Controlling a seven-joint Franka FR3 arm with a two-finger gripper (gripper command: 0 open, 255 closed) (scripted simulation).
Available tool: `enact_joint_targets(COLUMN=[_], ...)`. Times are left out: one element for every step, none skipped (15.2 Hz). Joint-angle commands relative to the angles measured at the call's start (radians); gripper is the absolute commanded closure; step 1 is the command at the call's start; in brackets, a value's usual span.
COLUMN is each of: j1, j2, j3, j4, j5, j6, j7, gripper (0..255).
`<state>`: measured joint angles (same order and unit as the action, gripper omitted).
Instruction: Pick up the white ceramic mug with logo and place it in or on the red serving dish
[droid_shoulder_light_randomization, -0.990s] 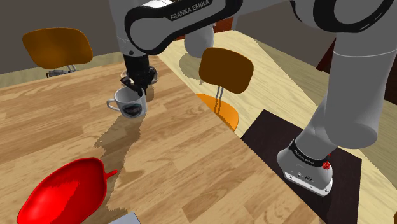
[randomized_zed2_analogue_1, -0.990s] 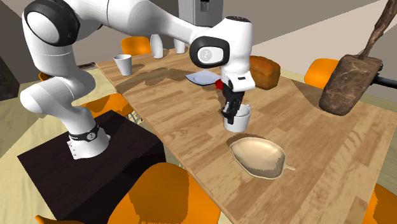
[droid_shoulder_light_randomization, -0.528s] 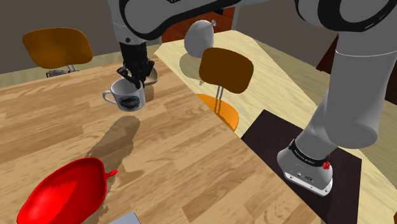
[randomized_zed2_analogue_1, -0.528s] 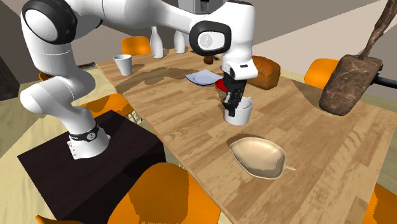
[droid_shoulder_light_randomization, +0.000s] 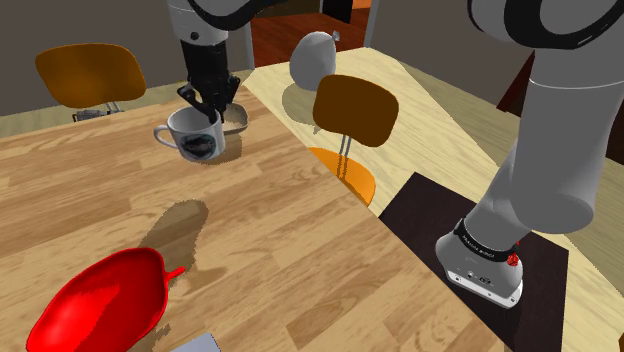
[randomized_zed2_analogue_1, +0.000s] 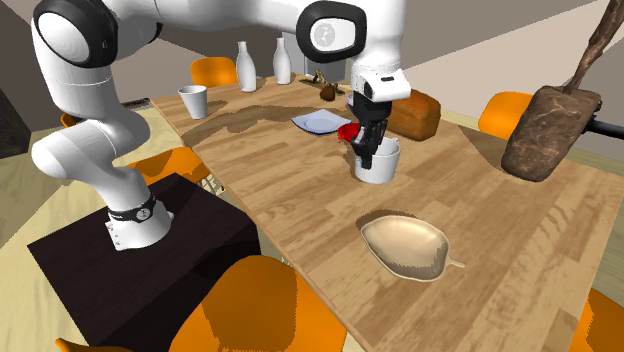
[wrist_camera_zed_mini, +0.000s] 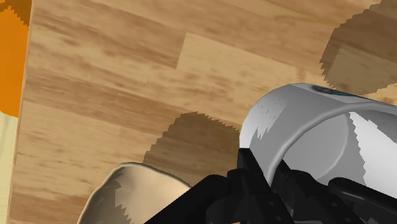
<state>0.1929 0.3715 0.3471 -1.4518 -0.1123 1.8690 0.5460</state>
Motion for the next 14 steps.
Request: enact_joint_targets(j1=[0.001, 0.002, 0.003, 0.004, 0.006, 0.007, 0.022, 0.037, 0.053, 0.069, 0.085, 0.102, 0.119, 0.137], j2=[0.0, 0.0, 0.0, 0.001, 0.002, 0.003, 0.002, 0.002, 0.003, 0.005, 0.008, 0.012, 0.018, 0.024], j3=[0.001, 0.001, 0.001, 0.002, 0.002, 0.002, 0.008, 0.014, 0.019, 0.025, 0.031, 0.036, 0.041, 0.047], j4=[0.026, 0.04, 0.054, 0.069, 0.084, 0.098, 0.098, 0.1, 0.103, 0.107, 0.113, 0.121, 0.13, 0.141], j5=[0.001, 0.001, 0.001, 0.001, 0.001, 0.0, -0.003, -0.006, -0.01, -0.014, -0.018, -0.023, -0.028, -0.034], j6=[-0.027, -0.04, -0.054, -0.068, -0.082, -0.095, -0.097, -0.099, -0.101, -0.104, -0.108, -0.112, -0.117, -0.123], j7=[-0.001, -0.001, -0.002, -0.002, -0.002, -0.002, 0.019, 0.04, 0.061, 0.082, 0.104, 0.125, 0.146, 0.168], gripper=[255, 255, 255, 255, 255, 255, 255, 255, 255, 255, 255, 255, 255, 255])
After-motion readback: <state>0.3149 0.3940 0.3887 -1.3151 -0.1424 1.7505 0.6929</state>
